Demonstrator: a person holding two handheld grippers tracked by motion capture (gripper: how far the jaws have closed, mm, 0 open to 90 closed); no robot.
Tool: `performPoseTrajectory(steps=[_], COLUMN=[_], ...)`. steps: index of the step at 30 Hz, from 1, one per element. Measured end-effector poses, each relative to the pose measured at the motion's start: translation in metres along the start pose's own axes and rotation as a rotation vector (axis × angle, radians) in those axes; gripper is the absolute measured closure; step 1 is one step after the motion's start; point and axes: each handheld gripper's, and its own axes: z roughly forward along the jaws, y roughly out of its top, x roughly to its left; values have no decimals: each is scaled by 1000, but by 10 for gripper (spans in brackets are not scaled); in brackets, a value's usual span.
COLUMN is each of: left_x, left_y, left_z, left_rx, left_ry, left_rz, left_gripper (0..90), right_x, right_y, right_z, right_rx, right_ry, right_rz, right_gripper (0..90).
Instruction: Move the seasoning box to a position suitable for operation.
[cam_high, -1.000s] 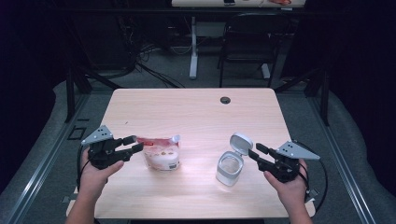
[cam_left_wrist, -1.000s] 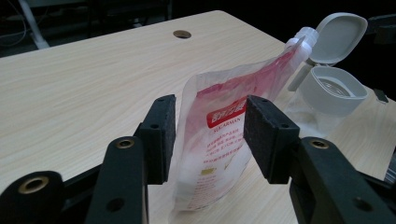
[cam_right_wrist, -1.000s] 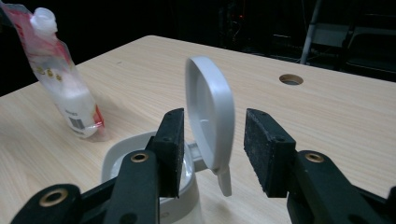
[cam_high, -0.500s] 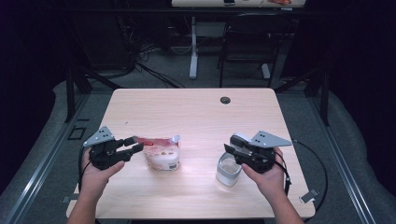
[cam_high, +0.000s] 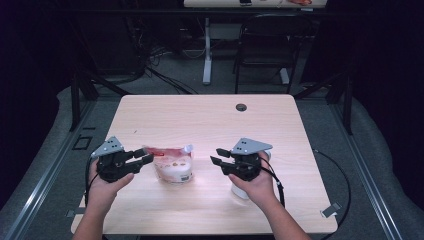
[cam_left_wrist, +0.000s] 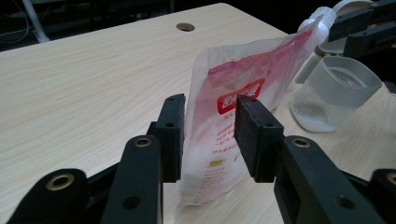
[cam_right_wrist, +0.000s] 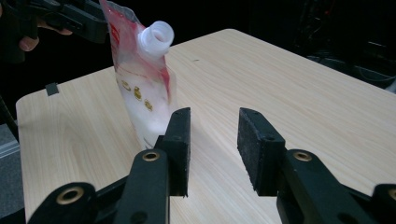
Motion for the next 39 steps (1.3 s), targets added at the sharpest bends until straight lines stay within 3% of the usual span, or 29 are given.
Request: performPoseTrajectory(steps=[8, 18, 25, 39], left_x=[0, 1, 0, 0], left_y=[-1, -1, -1, 0], left_z=[1, 1, 1, -1], left_rx=[-6, -7, -14, -2], left_ry=[1, -4, -19, -33], left_rz=[1, -1, -3, 17], left_gripper=[662, 697, 718, 830], right_x=[11, 24, 23, 26], right_y=[8, 18, 18, 21], right_z=[26, 51, 57, 54], right_rx=[3, 3, -8, 20], right_ry=[71, 98, 101, 61], right_rz=[-4, -41, -24, -83], right_gripper=[645, 610, 611, 718])
